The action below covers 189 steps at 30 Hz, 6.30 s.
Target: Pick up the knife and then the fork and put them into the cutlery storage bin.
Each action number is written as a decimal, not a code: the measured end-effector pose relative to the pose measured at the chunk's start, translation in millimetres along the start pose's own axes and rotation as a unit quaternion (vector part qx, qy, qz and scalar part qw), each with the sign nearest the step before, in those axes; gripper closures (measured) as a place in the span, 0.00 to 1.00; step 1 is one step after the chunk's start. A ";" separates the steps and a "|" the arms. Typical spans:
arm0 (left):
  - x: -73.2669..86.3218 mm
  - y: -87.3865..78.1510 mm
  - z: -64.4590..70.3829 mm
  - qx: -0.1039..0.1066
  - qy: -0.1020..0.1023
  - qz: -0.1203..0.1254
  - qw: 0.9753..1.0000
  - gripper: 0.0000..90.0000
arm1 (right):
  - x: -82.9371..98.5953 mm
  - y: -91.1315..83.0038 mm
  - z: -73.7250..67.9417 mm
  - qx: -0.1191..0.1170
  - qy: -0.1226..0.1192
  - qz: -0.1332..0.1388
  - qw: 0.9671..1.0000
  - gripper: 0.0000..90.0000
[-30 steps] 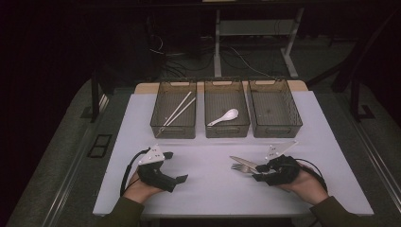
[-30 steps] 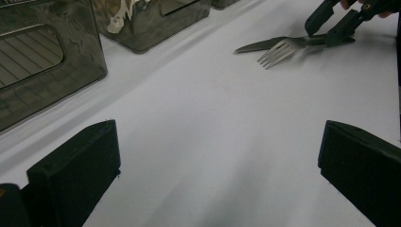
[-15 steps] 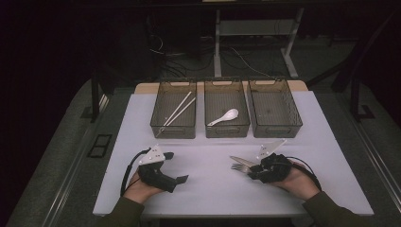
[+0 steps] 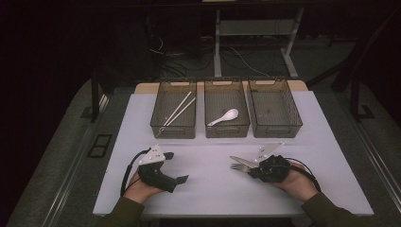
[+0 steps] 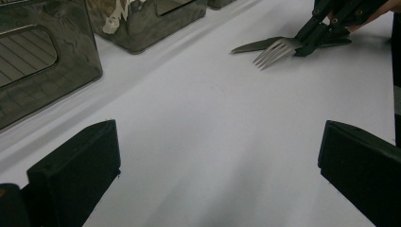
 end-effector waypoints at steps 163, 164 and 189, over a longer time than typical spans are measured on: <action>3.2 -1.1 3.1 0.018 0.004 0.005 1.000 0.00 | -68.6 -57.6 235.1 0.127 0.253 0.070 0.957 0.51; 3.4 -1.0 3.2 0.018 0.004 0.004 1.000 0.00 | -68.7 -59.1 233.7 0.128 0.250 0.068 0.957 0.49; 3.7 -1.6 3.0 0.014 0.004 0.002 1.000 0.00 | -64.3 -103.6 165.0 0.099 0.177 0.158 0.966 0.41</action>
Point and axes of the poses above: each handheld gripper's, and its own axes: y roughly forward along the jaws, x roughly out of its underside, z roughly to its right, the point moved 9 cm from there along y, roughly forward along the jaws, and after that the axes turned 2 degrees about -z, right-handed, at the moved point
